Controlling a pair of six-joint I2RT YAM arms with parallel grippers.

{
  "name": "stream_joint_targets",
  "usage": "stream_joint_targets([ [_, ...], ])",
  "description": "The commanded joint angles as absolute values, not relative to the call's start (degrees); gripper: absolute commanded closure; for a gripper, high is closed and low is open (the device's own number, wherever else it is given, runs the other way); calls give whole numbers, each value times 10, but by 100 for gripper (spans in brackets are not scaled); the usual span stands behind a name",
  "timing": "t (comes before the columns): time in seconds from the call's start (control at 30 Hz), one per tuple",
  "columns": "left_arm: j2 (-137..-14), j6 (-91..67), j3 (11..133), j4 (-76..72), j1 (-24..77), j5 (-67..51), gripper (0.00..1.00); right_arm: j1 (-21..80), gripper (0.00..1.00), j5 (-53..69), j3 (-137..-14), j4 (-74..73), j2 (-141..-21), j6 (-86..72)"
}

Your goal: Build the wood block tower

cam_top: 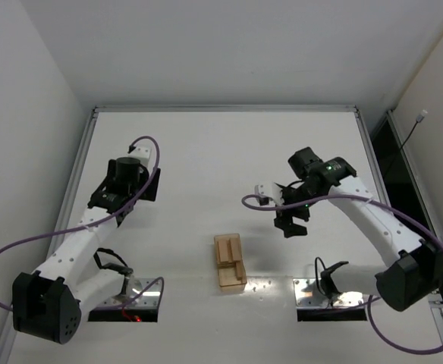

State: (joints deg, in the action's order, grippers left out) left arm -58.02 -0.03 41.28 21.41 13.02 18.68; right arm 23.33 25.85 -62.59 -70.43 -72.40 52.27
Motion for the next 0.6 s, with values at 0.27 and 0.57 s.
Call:
stream_joint_targets([
  [0.27, -577, 1, 418, 214, 94, 264, 0, 381, 23, 306, -641, -526, -801, 225],
  [0.57, -571, -5, 408, 209, 83, 295, 0, 412, 38, 318, -641, -421, -837, -9],
])
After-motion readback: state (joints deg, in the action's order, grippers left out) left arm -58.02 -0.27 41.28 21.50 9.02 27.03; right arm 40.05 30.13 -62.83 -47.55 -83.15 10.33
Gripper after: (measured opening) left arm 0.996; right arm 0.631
